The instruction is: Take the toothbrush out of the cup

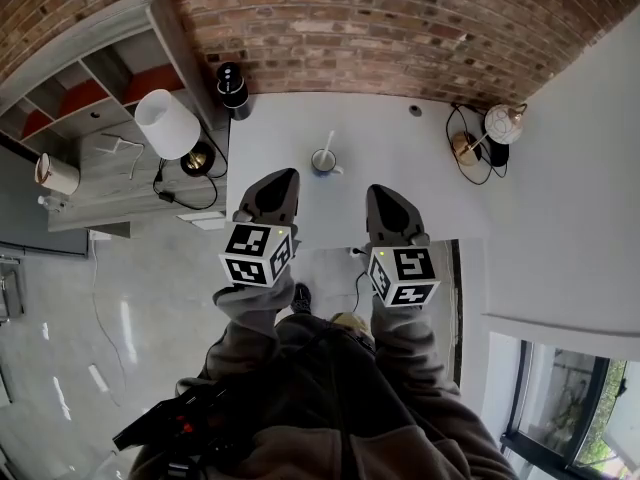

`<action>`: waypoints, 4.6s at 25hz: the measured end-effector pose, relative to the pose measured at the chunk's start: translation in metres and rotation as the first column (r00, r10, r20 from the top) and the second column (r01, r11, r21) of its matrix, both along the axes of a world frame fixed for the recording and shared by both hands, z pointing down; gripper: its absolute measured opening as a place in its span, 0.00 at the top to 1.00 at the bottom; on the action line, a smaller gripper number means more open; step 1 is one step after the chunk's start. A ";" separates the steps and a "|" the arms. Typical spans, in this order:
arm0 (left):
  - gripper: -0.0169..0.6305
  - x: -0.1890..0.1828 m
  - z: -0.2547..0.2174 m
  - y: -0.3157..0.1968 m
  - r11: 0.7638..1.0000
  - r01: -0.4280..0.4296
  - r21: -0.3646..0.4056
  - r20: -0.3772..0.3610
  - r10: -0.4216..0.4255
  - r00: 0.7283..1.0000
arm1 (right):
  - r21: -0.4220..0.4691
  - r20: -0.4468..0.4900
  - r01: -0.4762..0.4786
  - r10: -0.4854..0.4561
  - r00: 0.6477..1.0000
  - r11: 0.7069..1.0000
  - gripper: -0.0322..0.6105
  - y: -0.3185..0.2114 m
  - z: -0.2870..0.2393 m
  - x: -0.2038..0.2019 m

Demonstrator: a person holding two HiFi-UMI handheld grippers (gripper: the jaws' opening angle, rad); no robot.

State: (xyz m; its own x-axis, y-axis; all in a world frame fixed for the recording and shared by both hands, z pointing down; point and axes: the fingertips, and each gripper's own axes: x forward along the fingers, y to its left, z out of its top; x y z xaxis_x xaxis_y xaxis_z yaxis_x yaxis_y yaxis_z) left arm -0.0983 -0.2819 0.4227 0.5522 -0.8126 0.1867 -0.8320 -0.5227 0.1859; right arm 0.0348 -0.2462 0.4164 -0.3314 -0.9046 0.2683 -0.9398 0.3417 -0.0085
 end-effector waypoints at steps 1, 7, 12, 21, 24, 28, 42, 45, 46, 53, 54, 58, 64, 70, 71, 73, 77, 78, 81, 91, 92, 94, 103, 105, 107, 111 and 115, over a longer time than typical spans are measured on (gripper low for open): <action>0.97 0.001 0.005 -0.001 1.000 -0.001 -0.010 -0.001 0.001 1.000 | -0.013 -0.001 -0.004 0.004 1.000 1.000 0.95 -0.002 0.005 0.002; 0.97 0.000 0.029 -0.010 0.998 0.014 -0.063 -0.003 -0.014 1.000 | -0.080 -0.002 -0.001 0.001 1.000 0.997 0.95 -0.013 0.033 0.005; 0.97 -0.001 0.044 -0.020 0.995 0.043 -0.094 0.018 -0.042 0.999 | -0.135 0.022 0.029 -0.026 0.999 0.990 0.95 -0.031 0.057 0.005; 0.97 0.002 0.108 -0.030 0.964 0.100 -0.247 0.046 -0.092 0.995 | -0.303 0.093 0.088 -0.063 0.994 0.949 0.95 -0.053 0.131 0.010; 0.97 0.004 0.131 -0.033 0.949 0.115 -0.294 0.057 -0.103 0.993 | -0.337 0.116 0.116 -0.081 0.990 0.934 0.95 -0.063 0.154 0.011; 0.97 0.002 0.154 -0.042 0.929 0.140 -0.342 0.058 -0.127 0.990 | -0.376 0.116 0.141 -0.104 0.988 0.916 0.95 -0.077 0.178 0.007; 0.97 -0.009 0.223 -0.060 0.871 0.179 -0.457 0.077 -0.162 0.984 | -0.464 0.126 0.206 -0.166 0.978 0.862 0.95 -0.137 0.247 -0.014; 0.97 -0.011 0.233 -0.063 0.863 0.181 -0.472 0.079 -0.163 0.983 | -0.486 0.124 0.202 -0.162 0.979 0.851 0.95 -0.143 0.259 -0.015; 0.97 -0.012 0.235 -0.064 0.860 0.181 -0.477 0.079 -0.163 0.983 | -0.492 0.123 0.201 -0.161 0.979 0.847 0.94 -0.146 0.263 -0.016; 0.97 -0.020 0.250 -0.066 0.845 0.187 -0.502 0.083 -0.168 0.982 | -0.519 0.107 0.197 -0.165 0.980 0.832 0.89 -0.173 0.287 -0.019; 0.97 -0.021 0.252 -0.066 0.843 0.187 -0.504 0.083 -0.169 0.982 | -0.522 0.107 0.199 -0.168 0.980 0.829 0.87 -0.178 0.291 -0.020; 0.97 -0.025 0.259 -0.062 0.834 0.192 -0.518 0.088 -0.172 0.981 | -0.530 0.099 0.193 -0.165 0.981 0.826 0.86 -0.199 0.303 -0.022; 0.97 -0.032 0.269 -0.056 0.821 0.203 -0.534 0.094 -0.181 0.979 | -0.543 0.077 0.161 -0.141 0.987 0.824 0.83 -0.222 0.319 -0.020; 0.97 -0.036 0.273 -0.055 0.815 0.212 -0.539 0.095 -0.191 0.977 | -0.555 0.075 0.159 -0.142 0.987 0.816 0.83 -0.234 0.329 -0.026; 0.97 -0.037 0.273 -0.054 0.814 0.214 -0.540 0.095 -0.193 0.977 | -0.560 0.071 0.153 -0.137 0.988 0.814 0.83 -0.235 0.331 -0.026; 0.97 -0.041 0.274 -0.053 0.811 0.220 -0.542 0.098 -0.199 0.975 | -0.564 0.061 0.145 -0.134 0.989 0.813 0.84 -0.236 0.333 -0.026; 0.97 -0.047 0.276 -0.050 0.805 0.233 -0.546 0.100 -0.213 0.972 | -0.557 0.060 0.146 -0.136 0.989 0.818 0.87 -0.236 0.332 -0.027; 0.97 -0.046 0.275 -0.050 0.805 0.233 -0.545 0.100 -0.214 0.972 | -0.552 0.065 0.149 -0.136 0.989 0.820 0.87 -0.235 0.331 -0.027; 0.97 -0.045 0.270 -0.053 0.812 0.231 -0.536 0.097 -0.212 0.972 | -0.520 0.084 0.158 -0.134 0.987 0.839 0.88 -0.236 0.318 -0.025; 0.97 -0.027 0.197 -0.080 0.893 0.200 -0.403 0.063 -0.191 0.979 | -0.269 0.151 0.145 -0.106 0.983 0.952 0.88 -0.221 0.178 -0.004; 0.97 -0.024 0.185 -0.085 0.906 0.195 -0.376 0.057 -0.188 0.981 | -0.242 0.153 0.138 -0.103 0.983 0.960 0.88 -0.218 0.159 -0.001; 0.97 -0.016 0.158 -0.093 0.928 0.185 -0.324 0.044 -0.180 0.983 | -0.192 0.156 0.129 -0.100 0.983 0.973 0.88 -0.208 0.125 0.004; 0.97 0.009 0.026 -0.100 0.989 0.120 -0.087 -0.022 -0.122 0.992 | -0.052 0.160 0.065 -0.056 0.986 0.997 0.88 -0.161 0.002 0.027; 0.97 0.014 0.004 -0.097 0.993 0.109 -0.051 -0.024 -0.110 0.994 | -0.024 0.160 0.062 -0.058 0.985 0.998 0.88 -0.152 -0.020 0.028; 0.97 0.019 -0.018 -0.095 0.995 0.095 -0.008 -0.024 -0.095 0.995 | 0.016 0.153 0.062 -0.063 0.986 0.998 0.88 -0.146 -0.042 0.029; 0.97 0.027 -0.057 -0.090 0.995 0.072 0.075 -0.024 -0.070 0.997 | 0.101 0.133 0.061 -0.074 0.988 0.993 0.88 -0.132 -0.085 0.032; 0.97 0.032 -0.095 -0.088 0.987 0.059 0.151 -0.020 -0.057 0.998 | 0.166 0.137 0.059 -0.082 0.987 0.984 0.88 -0.124 -0.119 0.034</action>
State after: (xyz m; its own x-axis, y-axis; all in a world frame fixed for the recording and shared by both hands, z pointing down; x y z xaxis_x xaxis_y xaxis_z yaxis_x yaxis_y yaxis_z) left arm -0.0664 -0.3695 0.3280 0.5052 -0.8615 0.0508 -0.8593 -0.4967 0.1219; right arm 0.0692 -0.3703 0.2973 -0.4200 -0.9051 0.0664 -0.9064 0.4147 -0.0802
